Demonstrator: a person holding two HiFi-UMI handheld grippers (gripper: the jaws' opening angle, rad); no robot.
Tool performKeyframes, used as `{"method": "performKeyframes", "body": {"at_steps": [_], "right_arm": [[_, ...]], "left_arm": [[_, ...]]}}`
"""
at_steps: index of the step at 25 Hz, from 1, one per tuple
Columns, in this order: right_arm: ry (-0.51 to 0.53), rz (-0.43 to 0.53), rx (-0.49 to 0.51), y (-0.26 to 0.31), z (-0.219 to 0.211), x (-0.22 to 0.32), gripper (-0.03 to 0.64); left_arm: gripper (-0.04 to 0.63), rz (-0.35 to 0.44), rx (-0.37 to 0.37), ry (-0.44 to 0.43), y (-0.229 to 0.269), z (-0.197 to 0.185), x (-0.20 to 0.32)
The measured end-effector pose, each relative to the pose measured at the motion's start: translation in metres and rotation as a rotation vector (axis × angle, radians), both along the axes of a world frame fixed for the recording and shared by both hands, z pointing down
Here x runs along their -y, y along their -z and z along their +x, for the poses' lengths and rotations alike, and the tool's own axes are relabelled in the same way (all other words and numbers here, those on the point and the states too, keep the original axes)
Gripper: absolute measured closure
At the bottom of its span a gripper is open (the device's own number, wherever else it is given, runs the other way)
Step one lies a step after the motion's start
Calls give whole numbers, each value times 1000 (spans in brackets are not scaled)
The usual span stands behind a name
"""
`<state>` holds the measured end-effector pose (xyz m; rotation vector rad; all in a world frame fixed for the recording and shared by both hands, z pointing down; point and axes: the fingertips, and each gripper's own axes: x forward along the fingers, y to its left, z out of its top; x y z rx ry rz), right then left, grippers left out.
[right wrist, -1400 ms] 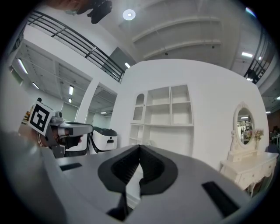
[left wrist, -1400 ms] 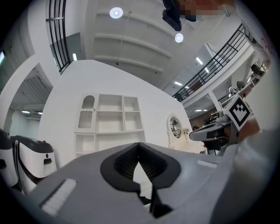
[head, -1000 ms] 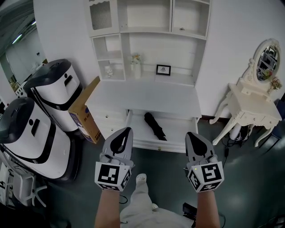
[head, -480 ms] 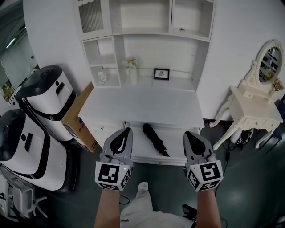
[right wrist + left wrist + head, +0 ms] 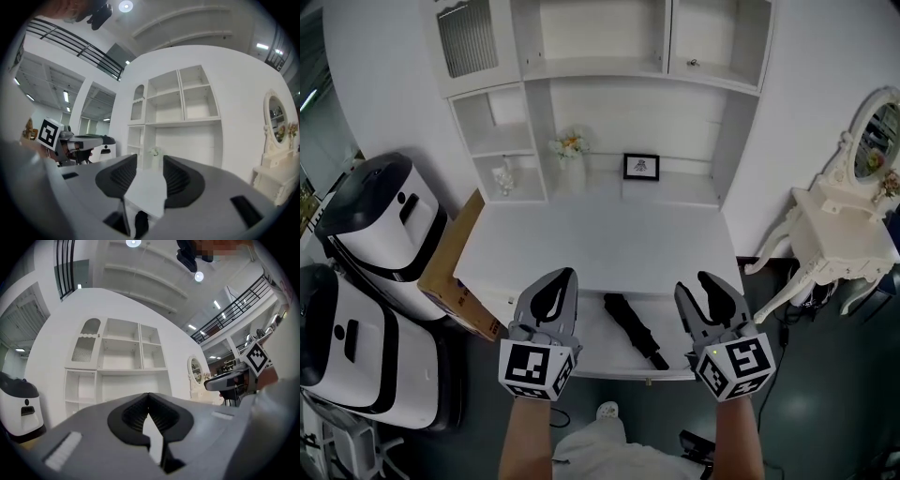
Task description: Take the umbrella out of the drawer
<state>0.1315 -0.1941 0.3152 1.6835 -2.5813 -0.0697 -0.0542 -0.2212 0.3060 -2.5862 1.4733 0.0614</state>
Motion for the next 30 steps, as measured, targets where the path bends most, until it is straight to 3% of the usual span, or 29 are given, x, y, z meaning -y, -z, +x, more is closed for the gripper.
{"method": "performKeyframes", "body": {"at_steps": [5,17,30], "right_arm": [[9,-69,23,-11,-15,48,354],[2,-229,-39,-65,-33,97,354],[23,-506,-65,-177,-41,81,354]], "left_arm": [[586,-17,-4,-14,-5,-12,49],[586,-114,-22,-32,-46,-27,102],[586,-290,-1,-32,-125,-28,100]]}}
